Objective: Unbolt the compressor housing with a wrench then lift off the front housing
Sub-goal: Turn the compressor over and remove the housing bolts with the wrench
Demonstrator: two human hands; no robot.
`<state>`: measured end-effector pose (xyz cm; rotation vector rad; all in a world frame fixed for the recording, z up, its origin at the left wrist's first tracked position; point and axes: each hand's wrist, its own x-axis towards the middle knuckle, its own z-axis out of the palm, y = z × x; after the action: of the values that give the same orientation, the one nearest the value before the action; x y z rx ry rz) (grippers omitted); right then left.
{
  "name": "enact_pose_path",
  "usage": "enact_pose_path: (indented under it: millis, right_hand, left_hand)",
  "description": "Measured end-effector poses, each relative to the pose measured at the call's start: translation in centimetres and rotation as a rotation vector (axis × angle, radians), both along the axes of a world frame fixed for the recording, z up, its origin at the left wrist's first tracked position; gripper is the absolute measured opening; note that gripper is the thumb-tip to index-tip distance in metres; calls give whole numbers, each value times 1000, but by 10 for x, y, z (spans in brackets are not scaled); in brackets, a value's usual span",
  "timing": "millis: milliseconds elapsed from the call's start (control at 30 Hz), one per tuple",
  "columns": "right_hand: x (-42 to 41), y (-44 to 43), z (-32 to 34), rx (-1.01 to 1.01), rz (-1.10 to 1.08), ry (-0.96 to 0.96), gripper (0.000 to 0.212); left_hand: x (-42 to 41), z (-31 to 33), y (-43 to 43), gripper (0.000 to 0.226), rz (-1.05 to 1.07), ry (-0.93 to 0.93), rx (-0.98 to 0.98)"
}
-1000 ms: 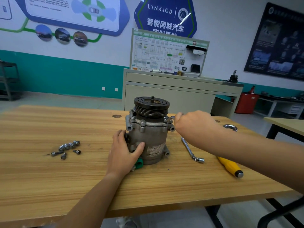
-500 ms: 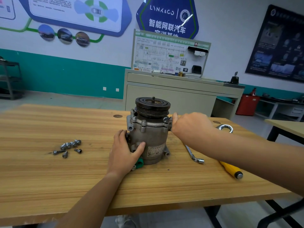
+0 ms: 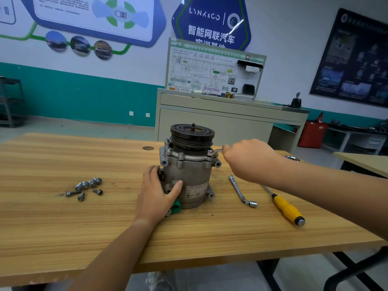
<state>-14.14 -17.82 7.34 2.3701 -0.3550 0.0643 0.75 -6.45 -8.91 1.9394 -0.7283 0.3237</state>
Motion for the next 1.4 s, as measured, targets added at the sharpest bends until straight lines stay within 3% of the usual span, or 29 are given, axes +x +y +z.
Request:
enact_pose_path:
  millis: [267, 400, 600, 733, 900, 1033, 1400]
  right_hand:
    - [5, -24, -12, -9, 25, -51, 18]
    - [17, -44, -11, -40, -12, -57, 28]
    - [56, -62, -25, -11, 120, -252, 33]
    - [64, -66, -35, 167, 156, -405, 30]
    - [36, -56, -51, 603, 230, -768, 23]
    - [12, -44, -56, 624, 224, -604, 21]
    - [0, -39, -29, 260, -5, -302, 25]
  left_hand:
    - [1, 0, -1, 82, -5, 2, -8]
    - [2, -1, 0, 85, -18, 10, -16]
    - [2, -1, 0, 90, -24, 24, -21]
    - [1, -1, 0, 89, -18, 24, -23]
    - [2, -2, 0, 85, -12, 12, -15]
    - [2, -1, -1, 84, -18, 12, -19]
    - [2, -2, -1, 83, -13, 1, -20]
